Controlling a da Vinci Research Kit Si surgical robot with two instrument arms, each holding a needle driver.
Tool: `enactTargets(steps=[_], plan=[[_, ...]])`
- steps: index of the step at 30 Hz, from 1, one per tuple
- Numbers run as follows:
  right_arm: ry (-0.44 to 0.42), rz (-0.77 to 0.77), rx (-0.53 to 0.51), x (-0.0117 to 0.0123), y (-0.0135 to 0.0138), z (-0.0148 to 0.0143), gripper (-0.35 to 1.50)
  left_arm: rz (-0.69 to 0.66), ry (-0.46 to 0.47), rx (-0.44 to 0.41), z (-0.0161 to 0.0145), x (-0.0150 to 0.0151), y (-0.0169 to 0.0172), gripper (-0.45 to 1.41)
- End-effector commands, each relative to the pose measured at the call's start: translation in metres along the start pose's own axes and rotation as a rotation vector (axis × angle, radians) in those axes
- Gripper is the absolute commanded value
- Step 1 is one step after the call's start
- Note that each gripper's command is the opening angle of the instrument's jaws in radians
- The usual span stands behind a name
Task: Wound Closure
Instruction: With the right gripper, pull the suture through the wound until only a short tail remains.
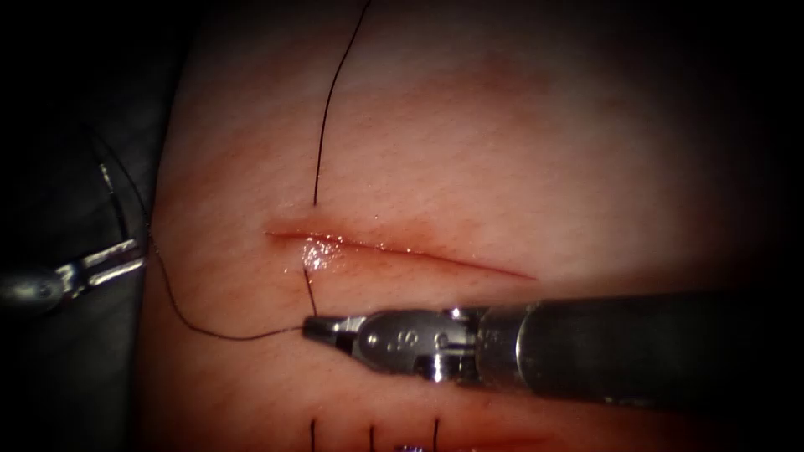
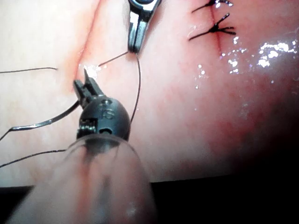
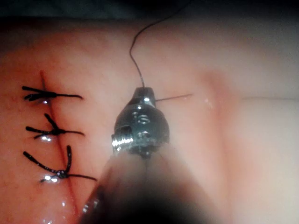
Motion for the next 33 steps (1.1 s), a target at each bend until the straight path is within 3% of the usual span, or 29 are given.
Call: enactTargets(steps=[1, 2, 5, 9, 10, 11, 13, 15, 16, 17, 18, 22, 33], plan=[[0.007, 0.002, 0.016, 0.0002, -0.0029, -0.0001, -0.35, 0.002, 0.0, -0.008, 0.0008, -0.0001, 0.0007, -0.45], [0.007, 0.002, 0.016, 0.0002, -0.0029, -0.0001, -0.35, 0.002, 0.0, -0.008, 0.0008, -0.0001, 0.0007, -0.45], [0.019, -0.022, 0.03, 0.0015, -0.0079, -0.0015, -0.35, 0.015, -0.006, -0.019, 0.001, 0.0003, 0.0014, -0.45], [0.042, -0.028, 0.053, 0.0024, -0.0098, -0.0017, -0.35, 0.016, -0.009, -0.02, 0.0008, 0.0004, 0.0015, -0.45], [0.067, -0.109, 0.044, 0.003, -0.0094, -0.0018, 0.44, 0.017, -0.008, -0.022, 0.0006, 0.0003, 0.0014, -0.45], [0.067, -0.109, 0.044, 0.003, -0.0094, -0.0018, 0.44, 0.017, -0.008, -0.022, 0.0006, 0.0003, 0.0014, -0.45], [0.095, -0.13, 0.033, 0.0032, -0.008, -0.002, 0.91, 0.017, -0.007, -0.026, 0.0004, 0.0002, 0.0011, -0.45], [0.119, -0.127, 0.022, 0.0034, -0.0064, -0.0022, 1.11, 0.016, -0.008, -0.03, 0.0001, 0.0, 0.0007, -0.45], [0.141, -0.133, 0.013, 0.0034, -0.0041, -0.0025, 1.21, 0.016, -0.018, -0.027, -0.0003, -0.0002, 0.0003, -0.45], [0.141, -0.133, 0.013, 0.0034, -0.0041, -0.0025, 1.21, 0.016, -0.018, -0.027, -0.0003, -0.0002, 0.0003, -0.45], [0.154, -0.133, 0.002, 0.0034, -0.002, -0.0027, 1.26, 0.016, -0.026, -0.026, -0.0007, -0.0004, -0.0001, -0.45], [0.186, -0.147, -0.034, 0.0033, 0.0021, -0.0027, 1.38, 0.012, -0.039, -0.005, -0.001, -0.0007, -0.0006, -0.45], [0.171, -0.25, -0.057, 0.0016, 0.0056, 0.0014, 1.37, 0.013, -0.048, 0.003, -0.0003, -0.0015, -0.0008, -0.45]])
